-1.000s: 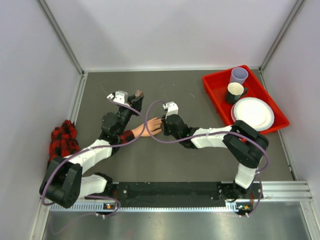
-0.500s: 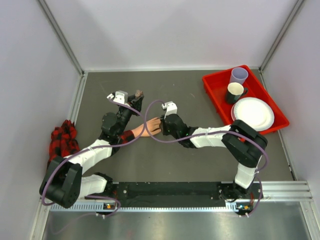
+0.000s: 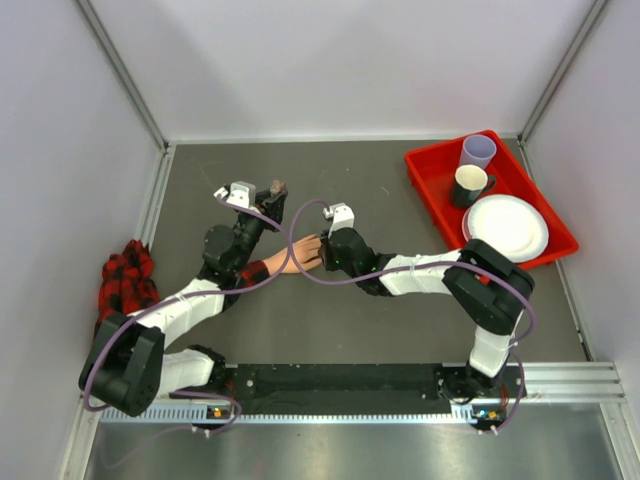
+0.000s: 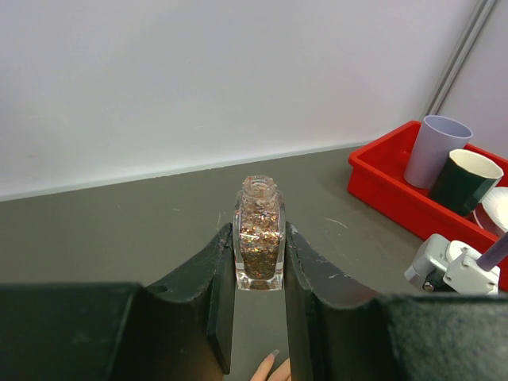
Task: Paint the nails
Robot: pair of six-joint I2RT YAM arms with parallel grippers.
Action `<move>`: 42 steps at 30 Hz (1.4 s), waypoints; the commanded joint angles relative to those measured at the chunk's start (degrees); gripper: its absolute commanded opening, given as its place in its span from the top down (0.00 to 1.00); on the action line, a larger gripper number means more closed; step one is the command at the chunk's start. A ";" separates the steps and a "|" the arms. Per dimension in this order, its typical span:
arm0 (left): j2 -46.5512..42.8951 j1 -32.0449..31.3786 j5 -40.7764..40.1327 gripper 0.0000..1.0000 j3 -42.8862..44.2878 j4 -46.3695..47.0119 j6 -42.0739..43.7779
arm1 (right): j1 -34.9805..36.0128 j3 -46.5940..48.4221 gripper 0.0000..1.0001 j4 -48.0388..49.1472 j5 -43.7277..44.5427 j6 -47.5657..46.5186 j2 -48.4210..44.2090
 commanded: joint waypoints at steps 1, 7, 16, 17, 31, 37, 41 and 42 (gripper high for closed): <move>-1.45 0.24 0.41 1.00 0.09 2.39 -0.54 | 0.51 1.70 1.00 0.65 0.65 0.99 0.95; -1.45 0.24 0.50 1.00 0.18 2.30 -0.54 | 0.25 1.70 1.00 0.48 1.36 1.08 0.86; -1.54 0.24 0.33 1.00 0.09 2.30 -0.45 | -0.10 1.69 1.00 -0.05 1.36 1.61 0.95; -1.62 0.24 0.41 1.00 0.09 2.30 -0.45 | -0.19 1.78 1.00 -0.05 1.36 1.69 0.95; -1.80 0.24 0.50 1.00 0.01 2.30 -0.45 | -1.24 2.40 1.00 0.39 1.62 1.26 1.30; -1.97 0.24 0.41 1.00 -0.08 2.21 -0.37 | -1.33 2.57 1.00 0.48 1.71 1.08 1.30; -1.97 0.24 0.33 1.00 -0.08 2.21 -0.37 | -1.42 2.84 1.00 0.21 2.15 0.73 1.39; -1.97 0.24 0.41 1.00 -0.08 2.21 -0.37 | -1.42 2.84 1.00 0.13 2.24 0.64 1.39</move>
